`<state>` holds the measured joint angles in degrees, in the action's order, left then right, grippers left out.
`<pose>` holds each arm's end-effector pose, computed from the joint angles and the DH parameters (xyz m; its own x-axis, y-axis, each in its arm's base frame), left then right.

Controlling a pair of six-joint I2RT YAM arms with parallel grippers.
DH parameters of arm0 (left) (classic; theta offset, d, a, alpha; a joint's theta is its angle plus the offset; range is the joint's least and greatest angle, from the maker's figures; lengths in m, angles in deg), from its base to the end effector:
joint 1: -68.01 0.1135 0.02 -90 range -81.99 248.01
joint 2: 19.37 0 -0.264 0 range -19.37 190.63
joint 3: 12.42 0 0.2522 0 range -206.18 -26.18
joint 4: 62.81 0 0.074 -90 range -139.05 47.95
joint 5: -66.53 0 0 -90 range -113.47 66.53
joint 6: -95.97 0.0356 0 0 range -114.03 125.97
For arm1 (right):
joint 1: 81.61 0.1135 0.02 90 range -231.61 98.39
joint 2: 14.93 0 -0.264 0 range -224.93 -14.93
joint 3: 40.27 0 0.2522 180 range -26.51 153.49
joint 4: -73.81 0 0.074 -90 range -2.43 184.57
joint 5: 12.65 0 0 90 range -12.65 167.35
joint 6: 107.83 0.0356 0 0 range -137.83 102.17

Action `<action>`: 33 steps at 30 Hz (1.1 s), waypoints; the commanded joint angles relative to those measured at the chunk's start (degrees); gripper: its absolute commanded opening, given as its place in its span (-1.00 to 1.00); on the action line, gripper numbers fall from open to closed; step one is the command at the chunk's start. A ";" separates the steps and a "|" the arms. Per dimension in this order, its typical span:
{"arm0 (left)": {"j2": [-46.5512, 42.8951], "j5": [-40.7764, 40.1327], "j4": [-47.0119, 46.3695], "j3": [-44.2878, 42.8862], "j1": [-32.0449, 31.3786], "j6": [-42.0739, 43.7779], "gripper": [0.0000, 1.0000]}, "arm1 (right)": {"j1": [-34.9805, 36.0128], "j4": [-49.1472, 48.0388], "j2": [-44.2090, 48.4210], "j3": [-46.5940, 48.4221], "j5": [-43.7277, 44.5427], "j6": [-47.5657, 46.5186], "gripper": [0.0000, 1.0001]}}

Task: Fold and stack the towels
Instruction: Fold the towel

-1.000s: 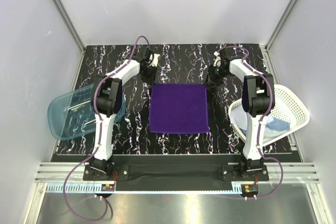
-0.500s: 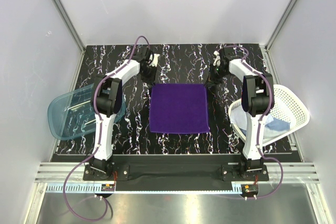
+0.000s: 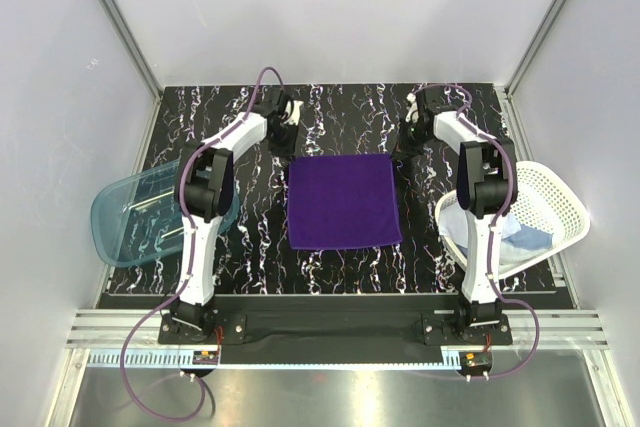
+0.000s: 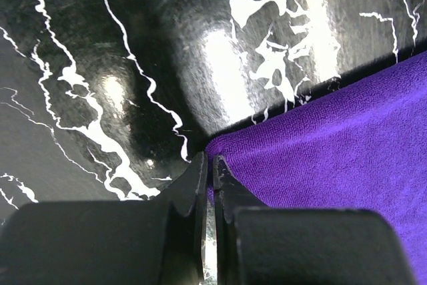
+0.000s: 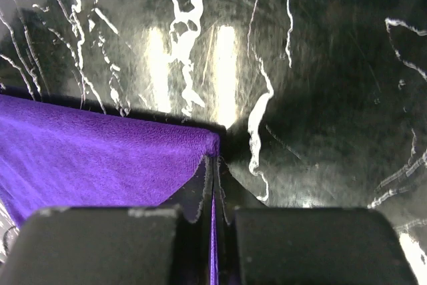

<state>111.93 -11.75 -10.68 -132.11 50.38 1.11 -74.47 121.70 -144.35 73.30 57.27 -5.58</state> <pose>0.4643 -0.1551 0.1635 -0.8840 0.1939 -0.4254 0.3084 0.9257 -0.2190 0.4726 0.0715 0.1522 -0.9263 0.0848 -0.3670 -0.0726 0.9159 0.3948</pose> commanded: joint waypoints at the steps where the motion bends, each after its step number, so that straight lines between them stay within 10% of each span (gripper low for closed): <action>1: 1.59 -1.97 1.35 -2.96 0.84 -0.85 -0.86 | 0.34 0.05 -1.27 3.99 2.85 -1.96 -0.94; 10: 0.35 -0.13 3.02 -5.42 1.02 2.14 0.05 | 0.25 7.07 0.23 8.82 -7.51 -15.40 -0.12; 33: 5.01 6.73 5.66 -8.15 1.28 10.57 -0.12 | -0.37 20.18 -12.43 24.03 -14.64 -35.80 0.01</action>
<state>115.10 -7.22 -5.80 -138.36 51.34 9.59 -74.60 139.95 -155.98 94.76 43.68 -38.15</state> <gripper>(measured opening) 0.456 0.502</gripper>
